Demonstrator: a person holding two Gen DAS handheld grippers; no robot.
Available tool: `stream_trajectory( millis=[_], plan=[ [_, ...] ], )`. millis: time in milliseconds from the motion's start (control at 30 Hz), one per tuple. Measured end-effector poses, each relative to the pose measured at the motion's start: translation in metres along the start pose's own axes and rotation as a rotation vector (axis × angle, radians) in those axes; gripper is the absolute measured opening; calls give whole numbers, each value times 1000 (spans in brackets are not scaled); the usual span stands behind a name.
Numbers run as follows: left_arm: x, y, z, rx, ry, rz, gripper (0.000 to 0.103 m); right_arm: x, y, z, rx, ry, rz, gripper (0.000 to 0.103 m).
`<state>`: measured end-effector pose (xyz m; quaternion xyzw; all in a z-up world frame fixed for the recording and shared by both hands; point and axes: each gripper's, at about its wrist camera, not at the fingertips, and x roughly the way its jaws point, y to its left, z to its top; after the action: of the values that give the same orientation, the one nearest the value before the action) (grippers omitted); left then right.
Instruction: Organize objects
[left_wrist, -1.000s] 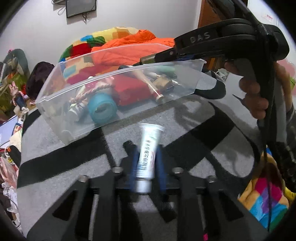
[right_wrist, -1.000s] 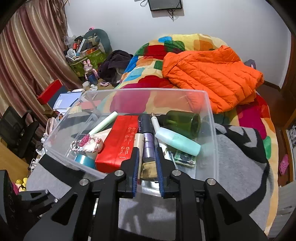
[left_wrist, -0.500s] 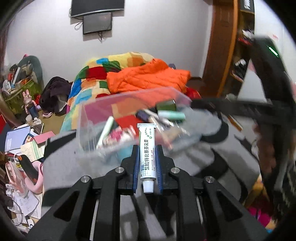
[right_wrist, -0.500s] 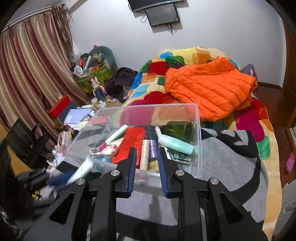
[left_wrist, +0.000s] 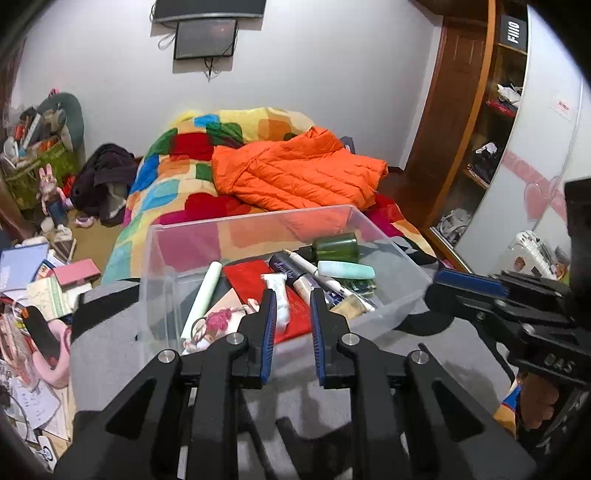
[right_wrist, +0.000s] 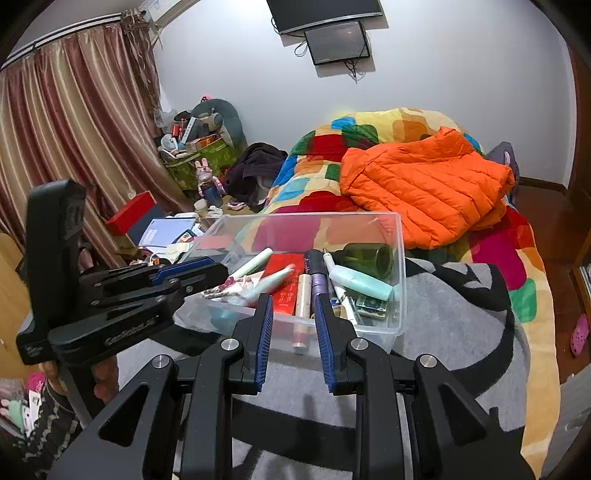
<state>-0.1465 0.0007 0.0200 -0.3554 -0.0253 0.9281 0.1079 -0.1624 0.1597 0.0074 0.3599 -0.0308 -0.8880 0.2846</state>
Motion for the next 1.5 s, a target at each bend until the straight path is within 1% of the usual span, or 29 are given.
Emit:
stream_trajectory(
  millis=[100, 167, 200, 233, 267, 333, 367, 400, 433, 500, 533, 567, 600, 633, 700, 733, 833, 933, 1100, 1500],
  plan=[
    [-15, -8, -4, 21, -28, 15, 17, -4, 3, -2, -8, -9, 1, 21],
    [-25, -12, -7, 28, -50, 19, 23, -8, 6, -4, -17, -21, 2, 21],
    [-29, -14, -9, 28, -62, 28, 29, -11, 7, -5, -22, -29, -5, 24],
    [-34, -16, -11, 26, -77, 35, 35, -13, 9, -6, -26, -36, -11, 30],
    [-40, -17, -14, 23, -91, 40, 38, -16, 10, -7, -34, -48, -21, 34],
    [-46, -19, -18, 21, -109, 50, 46, -24, 13, -10, -47, -75, -36, 49],
    [-50, -21, -21, 22, -117, 59, 49, -26, 14, -11, -53, -83, -39, 52],
    [-52, -21, -22, 21, -124, 67, 57, -29, 16, -12, -59, -90, -43, 54],
    [-55, -22, -24, 17, -136, 81, 65, -31, 18, -14, -68, -95, -48, 55],
    [-60, -22, -29, 13, -155, 109, 71, -34, 22, -17, -90, -100, -59, 57],
    [-62, -22, -31, 11, -161, 115, 74, -35, 24, -18, -101, -103, -67, 63],
    [-65, -22, -34, 5, -166, 121, 77, -37, 26, -20, -111, -113, -79, 66],
    [-66, -22, -35, 2, -171, 125, 82, -38, 27, -21, -117, -123, -87, 71],
    [-67, -22, -37, 0, -177, 130, 87, -40, 29, -23, -123, -133, -95, 73],
    [-70, -23, -41, -1, -191, 149, 92, -44, 30, -26, -127, -148, -107, 79],
    [-71, -23, -42, -1, -195, 153, 94, -45, 29, -28, -120, -155, -110, 81],
    [-72, -22, -46, -15, -198, 156, 97, -46, 27, -32, -103, -151, -111, 82],
    [-68, -19, -50, -45, -186, 153, 97, -42, 23, -36, -91, -137, -126, 82],
    [-64, -16, -53, -73, -173, 149, 97, -38, 19, -41, -74, -118, -119, 82],
    [-60, -15, -54, -79, -156, 134, 97, -36, 18, -44, -73, -111, -119, 82]
  ],
)
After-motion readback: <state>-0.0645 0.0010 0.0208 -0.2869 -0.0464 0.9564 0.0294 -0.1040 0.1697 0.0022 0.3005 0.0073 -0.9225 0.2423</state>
